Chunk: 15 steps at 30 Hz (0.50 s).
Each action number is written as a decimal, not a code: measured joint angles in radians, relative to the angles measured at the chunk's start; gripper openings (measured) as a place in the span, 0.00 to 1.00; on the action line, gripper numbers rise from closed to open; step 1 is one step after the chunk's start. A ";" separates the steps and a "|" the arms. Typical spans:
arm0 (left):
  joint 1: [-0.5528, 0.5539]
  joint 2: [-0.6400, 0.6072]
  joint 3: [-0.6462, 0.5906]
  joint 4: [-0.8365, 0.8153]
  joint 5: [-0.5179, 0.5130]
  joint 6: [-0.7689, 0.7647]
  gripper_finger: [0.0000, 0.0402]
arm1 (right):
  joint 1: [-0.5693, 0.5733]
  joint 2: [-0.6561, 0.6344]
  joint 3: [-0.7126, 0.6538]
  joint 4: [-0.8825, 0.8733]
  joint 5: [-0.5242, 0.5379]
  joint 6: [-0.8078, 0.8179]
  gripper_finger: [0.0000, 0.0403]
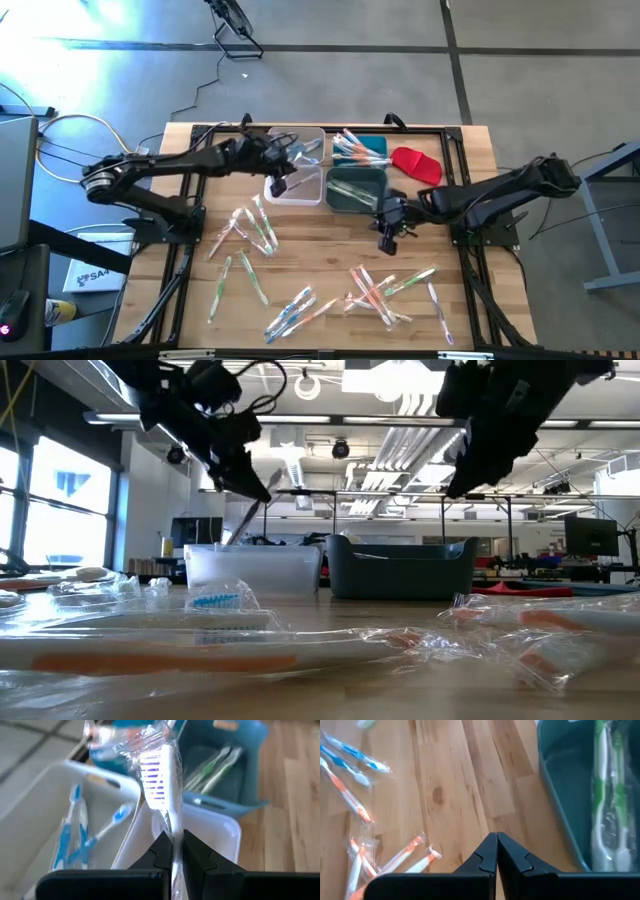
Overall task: Pick & Place Toothbrushes
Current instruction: Put the purple toothbrush into the transparent bin
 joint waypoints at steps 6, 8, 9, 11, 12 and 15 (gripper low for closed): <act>0.003 0.073 0.093 -0.100 0.031 -0.004 0.03 | 0.026 0.000 -0.120 0.240 -0.003 0.001 0.00; 0.003 0.102 0.121 -0.136 0.036 -0.010 0.03 | 0.028 0.000 -0.161 0.326 -0.006 -0.005 0.00; 0.003 0.114 0.133 -0.146 0.044 -0.016 0.03 | 0.027 0.000 -0.180 0.366 -0.008 -0.006 0.00; 0.003 0.141 0.153 -0.185 0.061 -0.026 0.03 | 0.025 0.000 -0.215 0.442 -0.014 -0.010 0.00; 0.003 0.158 0.161 -0.193 0.060 -0.038 0.03 | 0.025 0.000 -0.232 0.481 -0.018 -0.018 0.00; 0.003 0.192 0.168 -0.218 0.062 -0.050 0.03 | 0.026 0.000 -0.270 0.573 -0.024 -0.034 0.00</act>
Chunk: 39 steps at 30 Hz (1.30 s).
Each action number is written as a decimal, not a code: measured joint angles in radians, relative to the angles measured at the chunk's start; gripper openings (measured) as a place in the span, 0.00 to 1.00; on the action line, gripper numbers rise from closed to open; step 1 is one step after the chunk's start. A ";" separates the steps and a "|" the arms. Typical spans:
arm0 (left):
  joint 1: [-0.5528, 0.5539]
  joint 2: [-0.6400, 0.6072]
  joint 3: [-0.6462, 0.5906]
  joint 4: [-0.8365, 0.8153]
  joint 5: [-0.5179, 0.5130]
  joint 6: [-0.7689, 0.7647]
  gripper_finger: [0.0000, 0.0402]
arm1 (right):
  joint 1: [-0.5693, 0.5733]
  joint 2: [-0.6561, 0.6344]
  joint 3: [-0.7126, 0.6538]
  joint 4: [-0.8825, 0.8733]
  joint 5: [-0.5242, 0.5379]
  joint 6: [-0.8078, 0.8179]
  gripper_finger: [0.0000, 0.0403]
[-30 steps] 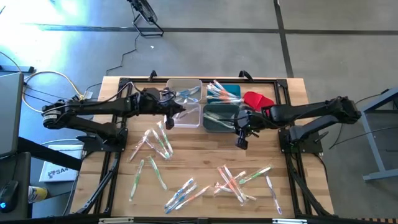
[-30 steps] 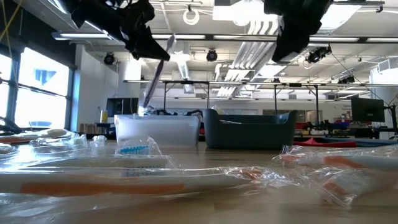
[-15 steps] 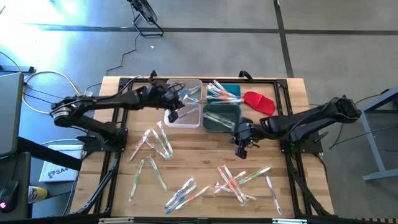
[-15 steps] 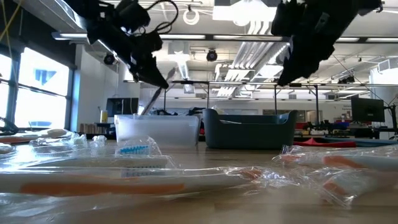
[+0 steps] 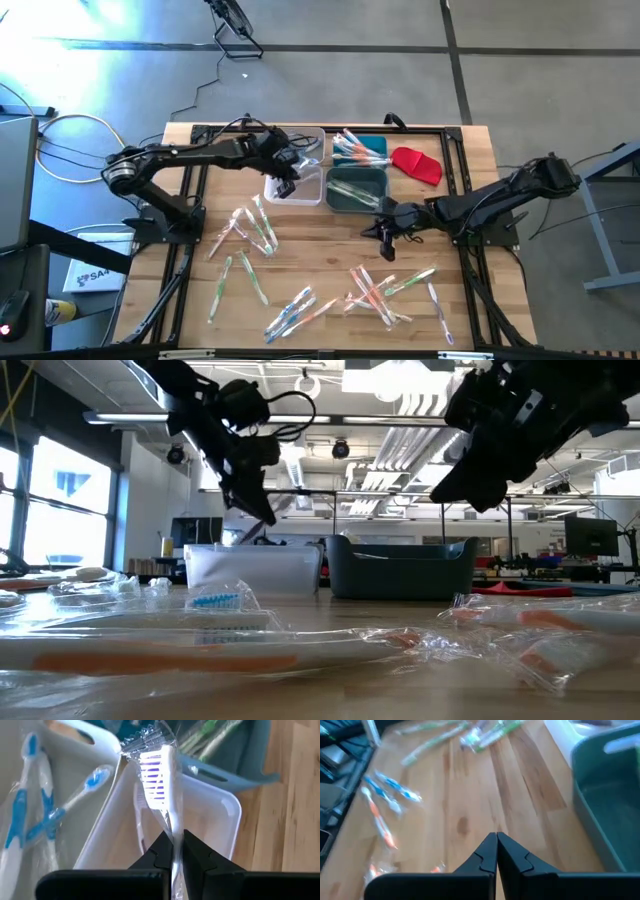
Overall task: Pick & Place Toothbrushes
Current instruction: Put the purple toothbrush into the transparent bin, then put the orange toothbrush into the blue bin
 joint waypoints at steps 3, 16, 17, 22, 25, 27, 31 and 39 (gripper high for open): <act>0.000 0.023 0.002 -0.002 -0.002 -0.012 0.06 | 0.000 0.000 -0.015 0.043 -0.003 -0.002 0.00; 0.000 0.049 0.001 0.016 -0.006 -0.019 0.33 | 0.000 0.000 -0.017 0.078 -0.027 -0.023 0.00; 0.000 0.049 0.001 0.018 -0.006 -0.019 0.34 | 0.000 0.000 -0.017 0.080 -0.027 -0.023 0.00; 0.000 0.049 0.001 0.038 -0.005 -0.023 0.36 | 0.000 0.000 -0.017 0.082 -0.027 -0.023 0.00; 0.000 0.049 0.001 0.054 -0.005 -0.031 0.37 | 0.000 0.000 -0.017 0.092 -0.027 -0.023 0.00; 0.000 0.048 0.001 0.056 -0.005 -0.038 0.37 | 0.000 0.000 -0.017 0.106 -0.027 -0.023 0.00; -0.007 0.048 0.000 0.046 -0.005 0.000 0.37 | 0.000 0.000 -0.017 0.125 -0.027 -0.023 0.00; -0.096 0.043 -0.005 0.060 -0.056 0.002 0.27 | 0.000 0.000 -0.017 0.125 -0.024 -0.018 0.00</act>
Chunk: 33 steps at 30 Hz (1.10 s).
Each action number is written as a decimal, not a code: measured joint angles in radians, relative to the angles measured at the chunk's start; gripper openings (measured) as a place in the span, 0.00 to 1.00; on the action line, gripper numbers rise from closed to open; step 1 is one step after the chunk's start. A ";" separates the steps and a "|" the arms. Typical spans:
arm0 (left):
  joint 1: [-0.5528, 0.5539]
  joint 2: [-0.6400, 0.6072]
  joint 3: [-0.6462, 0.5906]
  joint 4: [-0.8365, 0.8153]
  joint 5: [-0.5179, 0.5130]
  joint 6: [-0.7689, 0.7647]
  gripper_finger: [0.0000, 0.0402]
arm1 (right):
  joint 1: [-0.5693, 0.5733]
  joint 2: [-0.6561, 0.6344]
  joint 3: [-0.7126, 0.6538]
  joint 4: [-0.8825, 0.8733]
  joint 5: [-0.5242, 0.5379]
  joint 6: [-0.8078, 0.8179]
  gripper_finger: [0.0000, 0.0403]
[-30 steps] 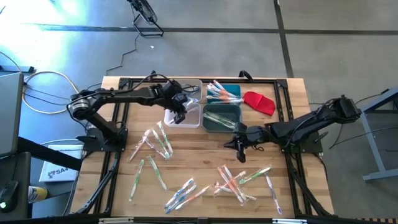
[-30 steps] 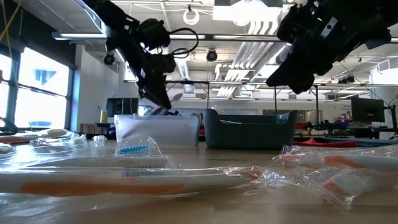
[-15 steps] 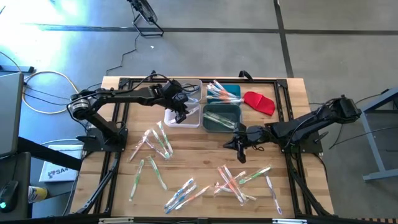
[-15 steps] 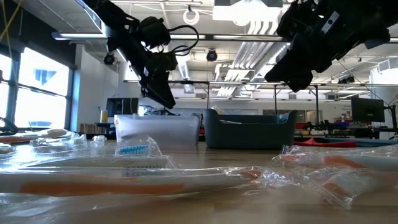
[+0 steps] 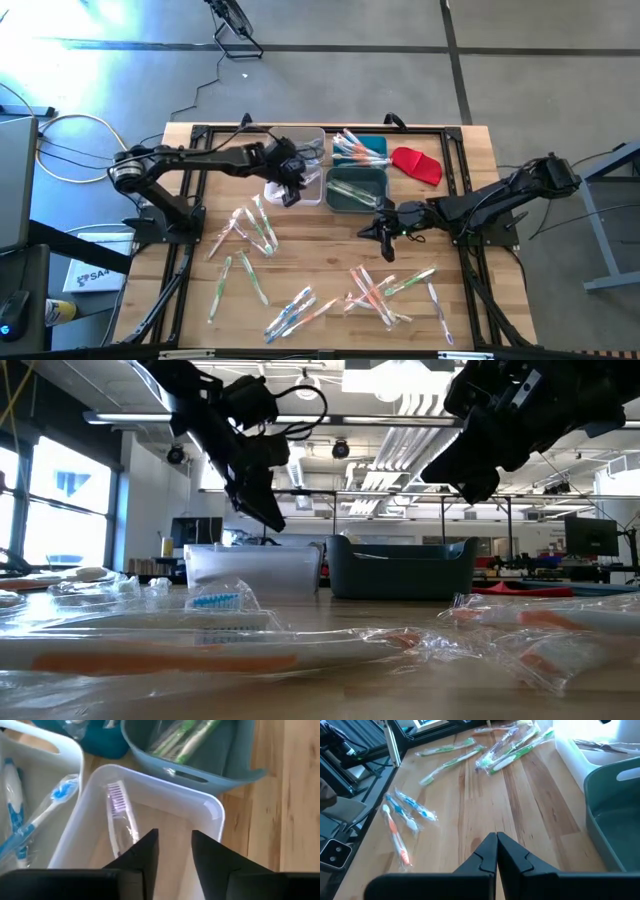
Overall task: Pick & Place Toothbrushes
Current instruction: Put the orange toothbrush into the blue bin
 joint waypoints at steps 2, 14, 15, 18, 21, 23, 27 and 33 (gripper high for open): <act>-0.028 0.000 0.000 0.000 -0.047 0.001 0.23 | 0.000 0.000 0.000 0.000 0.001 0.000 0.00; -0.157 -0.050 -0.022 -0.083 -0.135 -0.112 0.01 | 0.000 0.000 0.000 0.099 -0.001 -0.163 0.00; -0.173 -0.064 -0.034 -0.066 -0.151 -0.124 0.01 | 0.000 0.000 0.000 0.107 -0.005 -0.176 0.00; -0.212 -0.120 -0.095 -0.021 -0.220 -0.175 0.01 | 0.000 0.000 0.001 0.110 -0.006 -0.201 0.00; -0.259 -0.180 -0.177 0.059 -0.271 -0.227 0.00 | 0.000 0.000 0.001 0.115 -0.006 -0.213 0.00; -0.289 -0.229 -0.237 0.091 -0.285 -0.268 0.00 | 0.000 0.000 0.001 0.121 -0.006 -0.217 0.00; -0.346 -0.307 -0.328 0.108 -0.317 -0.370 0.00 | 0.000 0.000 0.001 0.151 0.006 -0.230 0.00; -0.406 -0.457 -0.403 -0.028 -0.451 -0.522 0.00 | 0.000 0.000 0.001 0.213 0.003 -0.312 0.01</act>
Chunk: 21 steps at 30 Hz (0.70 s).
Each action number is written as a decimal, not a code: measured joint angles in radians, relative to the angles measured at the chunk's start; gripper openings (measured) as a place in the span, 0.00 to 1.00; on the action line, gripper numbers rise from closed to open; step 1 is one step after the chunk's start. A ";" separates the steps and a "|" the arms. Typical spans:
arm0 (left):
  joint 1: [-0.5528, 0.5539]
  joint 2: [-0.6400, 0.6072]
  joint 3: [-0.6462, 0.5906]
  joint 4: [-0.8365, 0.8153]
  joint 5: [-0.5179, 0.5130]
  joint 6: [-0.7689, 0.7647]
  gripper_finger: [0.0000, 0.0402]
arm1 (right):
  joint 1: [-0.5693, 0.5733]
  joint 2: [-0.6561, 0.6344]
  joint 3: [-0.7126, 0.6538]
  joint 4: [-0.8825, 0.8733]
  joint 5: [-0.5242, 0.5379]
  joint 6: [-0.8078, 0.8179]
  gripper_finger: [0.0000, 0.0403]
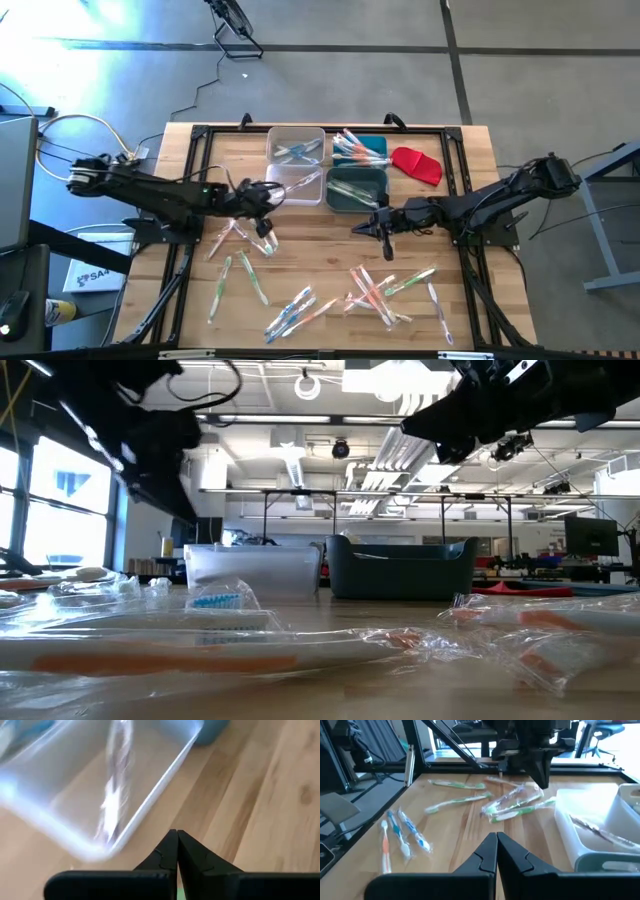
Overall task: Pick & Place Toothbrushes
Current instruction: Put the orange toothbrush into the blue bin
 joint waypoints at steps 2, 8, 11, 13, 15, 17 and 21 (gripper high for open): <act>-0.007 -0.058 -0.003 -0.085 -0.005 -0.059 0.00 | 0.000 0.000 0.000 0.013 -0.001 -0.018 0.01; -0.030 -0.227 0.000 -0.250 0.033 -0.130 0.00 | -0.009 0.000 0.000 0.014 0.002 -0.063 0.01; -0.029 -0.294 0.000 -0.262 0.113 -0.131 0.00 | -0.023 0.000 0.000 0.016 -0.001 -0.063 0.01; -0.028 -0.332 0.000 -0.279 0.169 -0.130 0.00 | -0.033 0.000 0.000 0.020 -0.001 -0.064 0.01; -0.029 -0.353 0.000 -0.263 0.227 -0.129 0.00 | -0.044 0.000 0.000 0.023 -0.001 -0.064 0.01; -0.029 -0.372 0.000 -0.271 0.276 -0.130 0.00 | -0.056 0.000 0.000 0.037 -0.001 -0.065 0.01; -0.028 -0.375 0.000 -0.263 0.301 -0.130 0.00 | -0.079 0.000 0.000 0.072 -0.002 -0.080 0.01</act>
